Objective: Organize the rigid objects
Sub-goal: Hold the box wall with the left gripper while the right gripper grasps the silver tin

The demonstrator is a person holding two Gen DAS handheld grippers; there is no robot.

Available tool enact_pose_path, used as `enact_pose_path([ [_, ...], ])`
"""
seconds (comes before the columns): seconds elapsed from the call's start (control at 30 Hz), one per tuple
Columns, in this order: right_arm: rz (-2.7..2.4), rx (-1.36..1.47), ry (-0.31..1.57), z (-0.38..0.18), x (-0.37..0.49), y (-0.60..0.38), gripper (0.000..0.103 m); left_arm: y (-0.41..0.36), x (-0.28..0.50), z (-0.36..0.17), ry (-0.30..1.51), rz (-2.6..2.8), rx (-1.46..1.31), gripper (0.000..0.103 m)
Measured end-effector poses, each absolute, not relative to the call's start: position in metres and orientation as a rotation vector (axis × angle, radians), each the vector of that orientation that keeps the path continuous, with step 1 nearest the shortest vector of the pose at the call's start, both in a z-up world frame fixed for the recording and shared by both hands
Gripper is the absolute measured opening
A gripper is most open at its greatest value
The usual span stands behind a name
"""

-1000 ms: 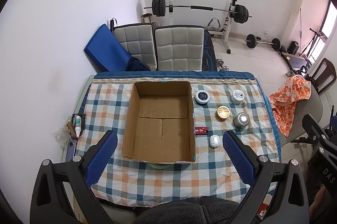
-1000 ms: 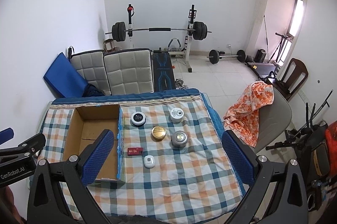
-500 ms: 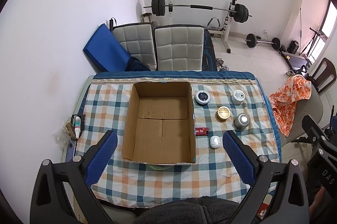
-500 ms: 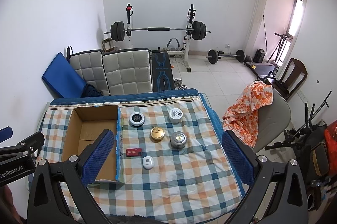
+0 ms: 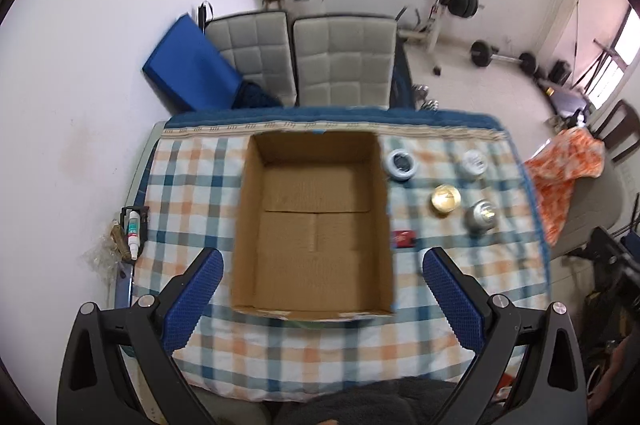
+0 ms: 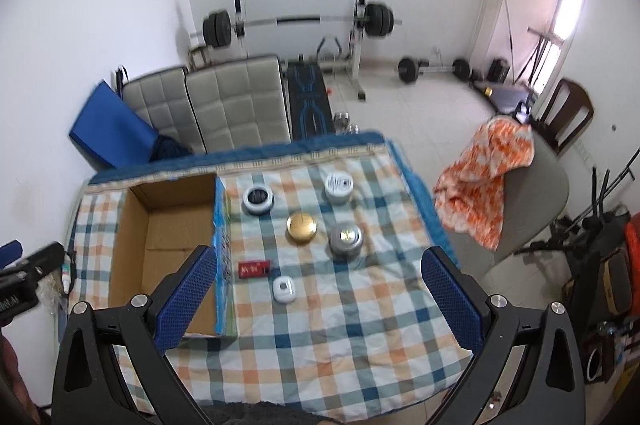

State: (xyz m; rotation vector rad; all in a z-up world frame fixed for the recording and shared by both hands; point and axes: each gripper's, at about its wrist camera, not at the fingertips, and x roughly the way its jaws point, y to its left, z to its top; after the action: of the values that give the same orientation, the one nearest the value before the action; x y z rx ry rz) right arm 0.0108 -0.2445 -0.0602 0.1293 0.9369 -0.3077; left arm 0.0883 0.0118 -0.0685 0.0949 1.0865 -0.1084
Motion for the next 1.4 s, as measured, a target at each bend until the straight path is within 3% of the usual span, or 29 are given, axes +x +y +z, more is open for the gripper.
enact_pose_path([
  [0.43, -0.338, 0.298, 1.269, -0.242, 0.097, -0.315, 0.103, 0.090, 0.163, -0.236, 1.410, 0.052, 0.139, 0.100],
  [0.53, -0.352, 0.303, 1.323, -0.276, 0.111, -0.325, 0.103, 0.108, 0.171, -0.278, 1.489, 0.073, 0.125, 0.091],
  [0.57, -0.363, 0.299, 1.333, -0.284, 0.116, -0.328, 0.103, 0.112, 0.174, -0.286, 1.511, 0.066, 0.112, 0.084],
  [0.67, -0.377, 0.297, 1.367, -0.309, 0.132, -0.337, 0.103, 0.123, 0.179, -0.320, 1.572, 0.057, 0.087, 0.080],
  [0.83, -0.399, 0.286, 1.401, -0.338, 0.157, -0.352, 0.103, 0.128, 0.177, -0.355, 1.640, -0.012, 0.046, 0.065],
  [0.97, -0.405, 0.257, 1.432, -0.353, 0.174, -0.360, 0.103, 0.123, 0.171, -0.378, 1.679, -0.053, 0.041, 0.037],
  [1.4, -0.489, 0.227, 1.433, -0.407, 0.217, -0.384, 0.103, 0.124, 0.161, -0.393, 1.664, -0.063, 0.098, 0.010],
])
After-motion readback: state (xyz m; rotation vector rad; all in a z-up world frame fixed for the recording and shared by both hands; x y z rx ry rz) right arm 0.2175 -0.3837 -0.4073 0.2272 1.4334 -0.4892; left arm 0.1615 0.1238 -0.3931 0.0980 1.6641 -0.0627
